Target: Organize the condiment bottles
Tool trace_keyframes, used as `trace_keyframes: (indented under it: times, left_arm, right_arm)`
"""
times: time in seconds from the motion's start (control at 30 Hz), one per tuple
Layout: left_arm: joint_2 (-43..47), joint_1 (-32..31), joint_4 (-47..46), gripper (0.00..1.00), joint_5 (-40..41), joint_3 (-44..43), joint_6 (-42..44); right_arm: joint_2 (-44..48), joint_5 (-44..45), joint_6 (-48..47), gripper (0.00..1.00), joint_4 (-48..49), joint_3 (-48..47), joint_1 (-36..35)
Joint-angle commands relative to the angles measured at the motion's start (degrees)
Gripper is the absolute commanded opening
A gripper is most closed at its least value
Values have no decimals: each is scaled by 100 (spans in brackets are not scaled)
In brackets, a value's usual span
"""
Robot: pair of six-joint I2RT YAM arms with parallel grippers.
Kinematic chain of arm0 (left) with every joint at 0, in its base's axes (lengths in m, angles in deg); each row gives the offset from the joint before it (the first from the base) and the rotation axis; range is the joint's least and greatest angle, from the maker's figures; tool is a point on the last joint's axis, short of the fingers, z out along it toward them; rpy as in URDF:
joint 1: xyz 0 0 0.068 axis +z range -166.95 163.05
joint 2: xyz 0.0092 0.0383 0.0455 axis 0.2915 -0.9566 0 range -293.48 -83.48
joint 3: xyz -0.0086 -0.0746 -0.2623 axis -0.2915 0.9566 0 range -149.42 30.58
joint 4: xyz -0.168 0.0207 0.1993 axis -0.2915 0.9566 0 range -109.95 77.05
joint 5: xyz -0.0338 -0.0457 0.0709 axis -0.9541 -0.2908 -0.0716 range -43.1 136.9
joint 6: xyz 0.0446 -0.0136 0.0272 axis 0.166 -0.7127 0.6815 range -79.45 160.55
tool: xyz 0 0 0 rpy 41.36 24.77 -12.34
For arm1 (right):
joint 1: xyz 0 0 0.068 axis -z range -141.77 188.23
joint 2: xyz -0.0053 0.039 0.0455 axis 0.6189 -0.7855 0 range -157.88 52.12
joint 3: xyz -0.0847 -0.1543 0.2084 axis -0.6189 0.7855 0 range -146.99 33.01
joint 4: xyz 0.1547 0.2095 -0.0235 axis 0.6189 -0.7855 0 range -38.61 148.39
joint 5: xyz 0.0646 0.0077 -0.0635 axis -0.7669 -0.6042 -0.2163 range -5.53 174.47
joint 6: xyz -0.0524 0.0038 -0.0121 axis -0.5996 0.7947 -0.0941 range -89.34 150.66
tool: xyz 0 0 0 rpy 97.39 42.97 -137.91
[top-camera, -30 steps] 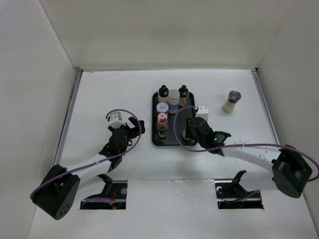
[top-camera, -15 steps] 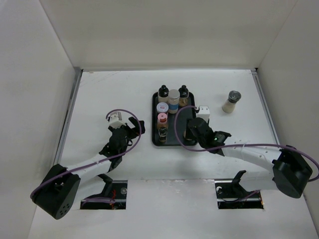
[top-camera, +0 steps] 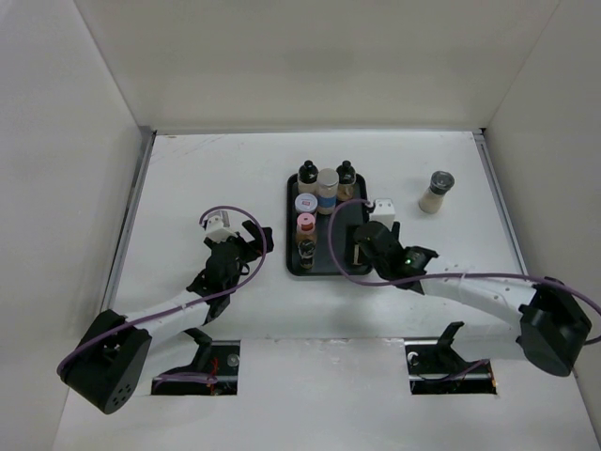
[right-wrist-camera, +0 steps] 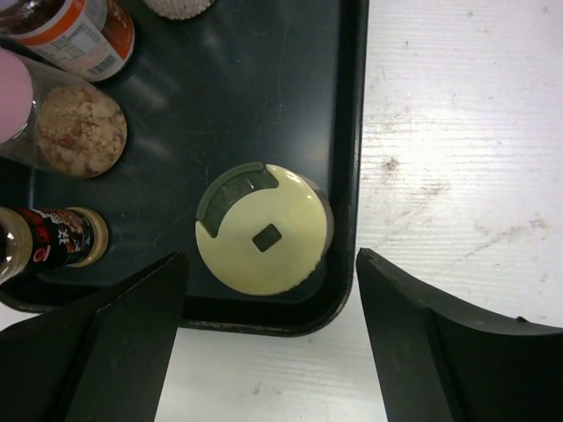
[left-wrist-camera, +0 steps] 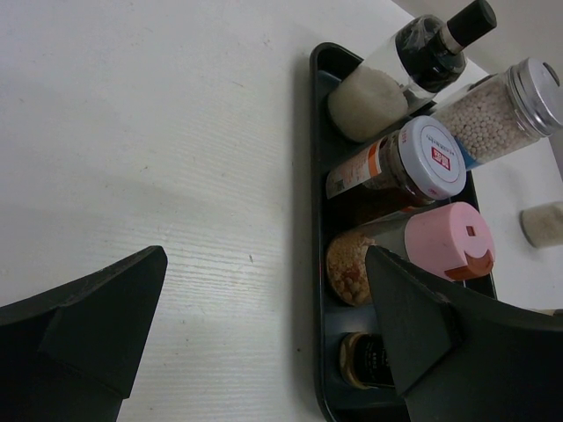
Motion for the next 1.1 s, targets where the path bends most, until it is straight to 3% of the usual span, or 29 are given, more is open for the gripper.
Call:
trace_keyframes:
  times: [0.0, 0.17, 0.3, 0.43, 0.57, 0.83, 1.07]
  left_arm:
    - [37, 40, -317, 100, -34, -14, -66]
    - [72, 49, -317, 100, -42, -14, -66]
    - [10, 49, -317, 100, -68, -22, -75]
    - [54, 49, -317, 100, -34, -5, -75]
    - [107, 58, -290, 100, -69, 4, -75]
    - [-7, 57, -317, 100, -86, -14, -75]
    - [19, 84, -317, 100, -86, 4, -75]
  right_arm:
    - [600, 29, -100, 87, -205, -346, -53]
    - [1348, -103, -294, 93, -153, -407, 227]
    - [1639, -42, -487, 91, 408, -416, 1385]
    - [1175, 520, -548, 93, 682, -679, 2844]
    - [174, 381, -952, 98, 814, -1346, 3821]
    - [-1453, -620, -1155, 100, 665, -2586, 4464]
    - [-1982, -481, -1164, 97, 463, -2904, 4570]
